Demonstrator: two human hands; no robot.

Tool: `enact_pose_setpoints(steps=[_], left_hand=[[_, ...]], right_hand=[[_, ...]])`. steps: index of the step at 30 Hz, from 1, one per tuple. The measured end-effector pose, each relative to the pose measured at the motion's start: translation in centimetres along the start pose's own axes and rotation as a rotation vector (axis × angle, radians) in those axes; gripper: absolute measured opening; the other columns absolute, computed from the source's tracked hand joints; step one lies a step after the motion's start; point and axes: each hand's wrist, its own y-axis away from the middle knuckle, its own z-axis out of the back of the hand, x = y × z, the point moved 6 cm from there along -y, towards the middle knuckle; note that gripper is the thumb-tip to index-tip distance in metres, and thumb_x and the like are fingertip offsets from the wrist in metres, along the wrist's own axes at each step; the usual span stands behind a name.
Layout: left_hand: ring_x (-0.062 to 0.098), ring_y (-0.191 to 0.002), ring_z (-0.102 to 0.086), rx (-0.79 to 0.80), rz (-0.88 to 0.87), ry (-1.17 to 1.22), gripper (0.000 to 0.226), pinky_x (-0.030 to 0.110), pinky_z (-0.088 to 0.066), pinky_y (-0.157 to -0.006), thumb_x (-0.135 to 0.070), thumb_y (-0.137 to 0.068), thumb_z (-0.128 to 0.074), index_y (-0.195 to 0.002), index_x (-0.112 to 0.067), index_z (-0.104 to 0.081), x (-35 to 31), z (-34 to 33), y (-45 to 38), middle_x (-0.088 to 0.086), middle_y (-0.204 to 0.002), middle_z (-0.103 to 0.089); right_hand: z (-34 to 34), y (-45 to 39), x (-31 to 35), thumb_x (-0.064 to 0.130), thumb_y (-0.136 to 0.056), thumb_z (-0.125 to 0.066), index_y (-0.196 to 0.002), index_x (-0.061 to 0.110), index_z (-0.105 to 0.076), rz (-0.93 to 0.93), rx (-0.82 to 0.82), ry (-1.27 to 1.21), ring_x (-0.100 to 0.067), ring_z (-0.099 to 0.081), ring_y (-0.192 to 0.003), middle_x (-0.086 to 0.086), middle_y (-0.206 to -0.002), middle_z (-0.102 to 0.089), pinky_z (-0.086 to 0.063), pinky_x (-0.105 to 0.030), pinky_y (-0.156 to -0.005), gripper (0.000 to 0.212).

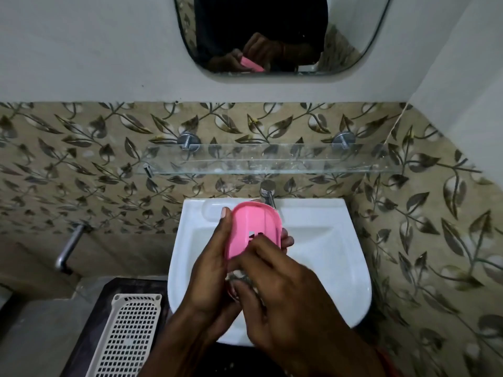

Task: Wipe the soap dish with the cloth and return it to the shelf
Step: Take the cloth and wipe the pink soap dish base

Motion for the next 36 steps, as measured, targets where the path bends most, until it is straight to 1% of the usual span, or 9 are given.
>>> enact_pose_setpoints(steps=[3, 7, 12, 18, 21, 26, 28, 32, 36], left_hand=[[0.030, -0.116, -0.073, -0.003, -0.071, 0.034, 0.055, 0.039, -0.061, -0.090, -0.055, -0.100, -0.051, -0.122, -0.012, -0.078, 0.8, -0.2, 0.3, 0.020, -0.127, -0.074], [0.027, -0.096, -0.077, -0.007, -0.122, 0.041, 0.058, 0.040, -0.064, -0.078, -0.058, -0.096, -0.051, -0.122, -0.014, -0.077, 0.6, -0.1, 0.7, 0.017, -0.115, -0.077], [0.024, -0.090, -0.078, -0.013, -0.147, 0.014, 0.059, 0.038, -0.064, -0.072, -0.064, -0.093, -0.050, -0.113, -0.019, -0.082, 0.2, 0.4, 0.8, 0.015, -0.107, -0.079], [0.028, -0.109, -0.076, 0.027, -0.130, -0.142, 0.052, 0.036, -0.062, -0.086, -0.055, -0.095, -0.061, -0.124, -0.015, -0.076, 0.5, -0.6, 1.2, 0.017, -0.123, -0.077], [0.026, -0.096, -0.077, 0.040, -0.176, -0.176, 0.057, 0.036, -0.062, -0.080, -0.065, -0.086, -0.060, -0.121, -0.023, -0.078, -0.5, -0.3, 1.5, 0.016, -0.115, -0.078], [0.031, -0.100, -0.075, -0.004, -0.220, -0.234, 0.058, 0.043, -0.063, -0.085, -0.069, -0.086, -0.057, -0.120, -0.027, -0.078, -0.7, 0.0, 1.6, 0.021, -0.120, -0.076], [0.029, -0.096, -0.076, 0.006, -0.198, -0.196, 0.058, 0.041, -0.063, -0.080, -0.069, -0.090, -0.055, -0.118, -0.025, -0.079, -0.5, 0.2, 1.4, 0.020, -0.115, -0.078], [0.024, -0.098, -0.076, 0.052, -0.190, -0.139, 0.060, 0.040, -0.063, -0.082, -0.069, -0.091, -0.046, -0.126, -0.030, -0.075, -1.2, 0.1, 1.1, 0.014, -0.121, -0.078], [0.023, -0.094, -0.076, 0.096, -0.173, -0.108, 0.059, 0.038, -0.063, -0.080, -0.067, -0.085, -0.056, -0.120, -0.026, -0.079, -0.7, -0.5, 0.6, 0.012, -0.112, -0.080]], right_hand=[[1.7, -2.5, -1.6, 0.023, -0.101, -0.053, -0.113, 0.017, -0.064, -0.066, -0.131, 0.052, -0.026, -0.064, -0.095, -0.002, -0.114, -0.058, -0.056, -0.047, -0.079, 0.018], [2.7, -3.2, -3.3, 0.023, -0.103, -0.052, -0.115, 0.015, -0.063, -0.163, -0.224, 0.094, -0.024, -0.064, -0.094, -0.004, -0.117, -0.057, -0.056, -0.044, -0.082, 0.018], [1.7, 0.7, -2.5, 0.022, -0.095, -0.061, -0.104, 0.018, -0.063, -0.150, -0.305, 0.028, -0.008, -0.059, -0.080, 0.001, -0.099, -0.059, -0.051, -0.017, -0.071, 0.010], [3.6, -1.7, -2.8, 0.012, -0.093, -0.070, -0.099, 0.015, -0.064, -0.087, -0.310, -0.015, -0.007, -0.055, -0.088, 0.000, -0.100, -0.052, -0.042, -0.009, -0.079, 0.009], [4.3, -2.3, -4.2, 0.016, -0.092, -0.071, -0.094, 0.016, -0.063, -0.172, -0.325, 0.000, -0.004, -0.050, -0.084, 0.001, -0.097, -0.053, -0.040, -0.006, -0.075, 0.008], [2.9, 0.3, -4.8, 0.015, -0.093, -0.069, -0.083, 0.018, -0.056, -0.290, -0.332, -0.052, -0.004, -0.055, -0.072, 0.004, -0.085, -0.052, -0.045, -0.012, -0.064, 0.017], [2.1, 1.0, -4.6, 0.018, -0.093, -0.068, -0.082, 0.022, -0.053, -0.333, -0.292, -0.084, -0.004, -0.057, -0.072, 0.006, -0.085, -0.053, -0.049, -0.017, -0.063, 0.019], [1.5, 1.4, -3.8, 0.018, -0.090, -0.072, -0.082, 0.027, -0.053, -0.332, -0.245, -0.060, -0.003, -0.058, -0.079, 0.009, -0.087, -0.056, -0.043, -0.011, -0.065, 0.022], [3.3, 0.0, -3.9, 0.017, -0.093, -0.070, -0.088, 0.019, -0.062, -0.322, -0.365, -0.076, -0.003, -0.058, -0.076, 0.001, -0.087, -0.058, -0.043, -0.008, -0.064, 0.010]])
